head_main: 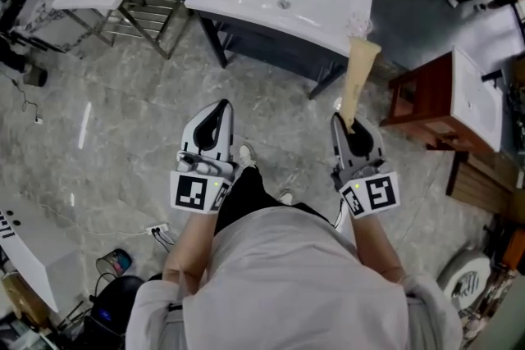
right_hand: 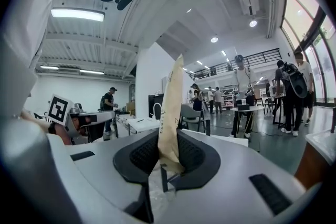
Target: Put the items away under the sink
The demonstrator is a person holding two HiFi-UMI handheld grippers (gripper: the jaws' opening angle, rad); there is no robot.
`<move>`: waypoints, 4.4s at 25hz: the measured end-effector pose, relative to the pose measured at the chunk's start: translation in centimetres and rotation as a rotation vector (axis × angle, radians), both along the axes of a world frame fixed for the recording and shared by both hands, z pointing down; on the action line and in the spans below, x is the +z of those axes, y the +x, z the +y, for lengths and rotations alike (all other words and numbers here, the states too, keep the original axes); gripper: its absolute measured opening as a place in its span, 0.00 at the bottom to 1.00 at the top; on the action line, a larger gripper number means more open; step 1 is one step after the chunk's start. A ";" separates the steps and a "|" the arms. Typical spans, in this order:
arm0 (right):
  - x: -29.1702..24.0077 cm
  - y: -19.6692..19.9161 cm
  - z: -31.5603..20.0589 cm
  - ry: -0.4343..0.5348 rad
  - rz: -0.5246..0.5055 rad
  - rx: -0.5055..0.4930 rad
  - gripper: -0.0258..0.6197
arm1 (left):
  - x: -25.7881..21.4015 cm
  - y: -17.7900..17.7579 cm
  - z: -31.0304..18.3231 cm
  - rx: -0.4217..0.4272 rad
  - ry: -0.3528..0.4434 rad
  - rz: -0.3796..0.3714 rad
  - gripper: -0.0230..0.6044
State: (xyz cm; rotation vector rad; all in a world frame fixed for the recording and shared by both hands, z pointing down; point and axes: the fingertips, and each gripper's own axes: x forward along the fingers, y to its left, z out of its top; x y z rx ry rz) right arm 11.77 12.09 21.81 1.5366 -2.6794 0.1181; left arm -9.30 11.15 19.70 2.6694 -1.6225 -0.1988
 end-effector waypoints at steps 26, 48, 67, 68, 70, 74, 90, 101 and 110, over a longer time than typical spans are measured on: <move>-0.4 -6.2 -11.6 -0.044 0.066 0.089 0.17 | 1.6 -4.5 -13.1 0.132 -0.056 0.084 0.04; 10.6 -3.4 -17.7 -0.158 0.062 -0.070 0.17 | 8.4 0.3 -17.2 -0.002 -0.114 0.002 0.04; 27.9 -5.9 -18.2 -0.268 0.093 -0.153 0.17 | 23.5 -1.8 -17.9 -0.063 -0.156 0.020 0.04; 28.7 -5.8 -18.1 -0.269 0.098 -0.155 0.17 | 24.0 -1.5 -17.8 -0.060 -0.155 0.020 0.04; 30.2 -5.5 -18.0 -0.270 0.108 -0.152 0.17 | 25.0 -1.1 -17.5 -0.051 -0.153 0.016 0.04; 32.8 -5.0 -18.1 -0.271 0.121 -0.147 0.17 | 27.2 -1.2 -17.2 -0.046 -0.164 0.012 0.04; 42.9 -3.5 -18.0 -0.343 0.157 -0.171 0.17 | 32.9 -0.6 -18.5 -0.024 -0.129 -0.027 0.04; 49.4 -0.6 -21.5 -0.381 0.181 -0.139 0.17 | 37.1 0.8 -19.8 -0.005 -0.140 -0.041 0.04; 52.9 -0.9 -24.8 -0.361 0.233 -0.173 0.17 | 39.7 1.6 -21.8 -0.009 -0.131 -0.037 0.04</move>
